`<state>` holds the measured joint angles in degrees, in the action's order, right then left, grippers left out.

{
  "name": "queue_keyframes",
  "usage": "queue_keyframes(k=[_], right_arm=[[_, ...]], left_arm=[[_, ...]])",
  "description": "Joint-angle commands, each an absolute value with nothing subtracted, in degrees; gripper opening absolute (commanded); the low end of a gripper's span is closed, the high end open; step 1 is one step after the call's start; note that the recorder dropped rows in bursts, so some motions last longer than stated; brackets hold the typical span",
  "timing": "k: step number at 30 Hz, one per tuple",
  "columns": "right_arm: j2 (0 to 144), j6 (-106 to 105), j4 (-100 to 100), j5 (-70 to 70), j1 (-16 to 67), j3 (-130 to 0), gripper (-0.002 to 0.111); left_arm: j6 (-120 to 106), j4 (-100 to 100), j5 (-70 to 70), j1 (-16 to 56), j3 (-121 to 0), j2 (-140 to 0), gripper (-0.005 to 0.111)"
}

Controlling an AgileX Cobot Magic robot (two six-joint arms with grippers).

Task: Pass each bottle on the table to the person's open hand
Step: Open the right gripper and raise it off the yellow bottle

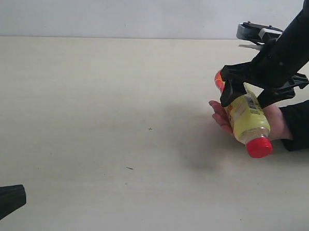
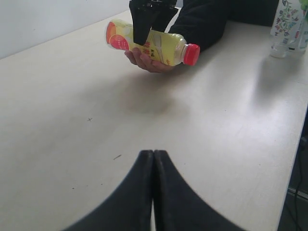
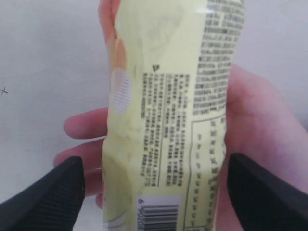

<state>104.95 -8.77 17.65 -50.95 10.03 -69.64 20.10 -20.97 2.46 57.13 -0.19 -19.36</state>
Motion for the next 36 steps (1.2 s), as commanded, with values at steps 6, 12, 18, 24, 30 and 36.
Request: queue_keyframes(k=[6,12,18,24,30,36], right_arm=[[94.3,-9.4,17.8,-49.0,10.0,-70.0,0.077],[84.7,-9.6,17.6,-49.4,10.0,-70.1,0.074],[77.7,-9.6,17.6,-50.1,10.0,-70.1,0.030],[73.6,-10.5,17.9,-51.5,10.0,-69.5,0.000],[68.0,-10.5,18.0,-46.1,10.0,-64.8,0.000],[57.9,-14.5,23.2,-36.2,10.0,-55.0,0.000]], left_arm=[[20.1,-20.9,1.8,57.1,0.0,-19.1,0.000],[20.1,-20.9,1.8,57.1,0.0,-19.1,0.000],[20.1,-20.9,1.8,57.1,0.0,-19.1,0.000],[20.1,-20.9,1.8,57.1,0.0,-19.1,0.000],[20.1,-20.9,1.8,57.1,0.0,-19.1,0.000],[20.1,-20.9,1.8,57.1,0.0,-19.1,0.000]])
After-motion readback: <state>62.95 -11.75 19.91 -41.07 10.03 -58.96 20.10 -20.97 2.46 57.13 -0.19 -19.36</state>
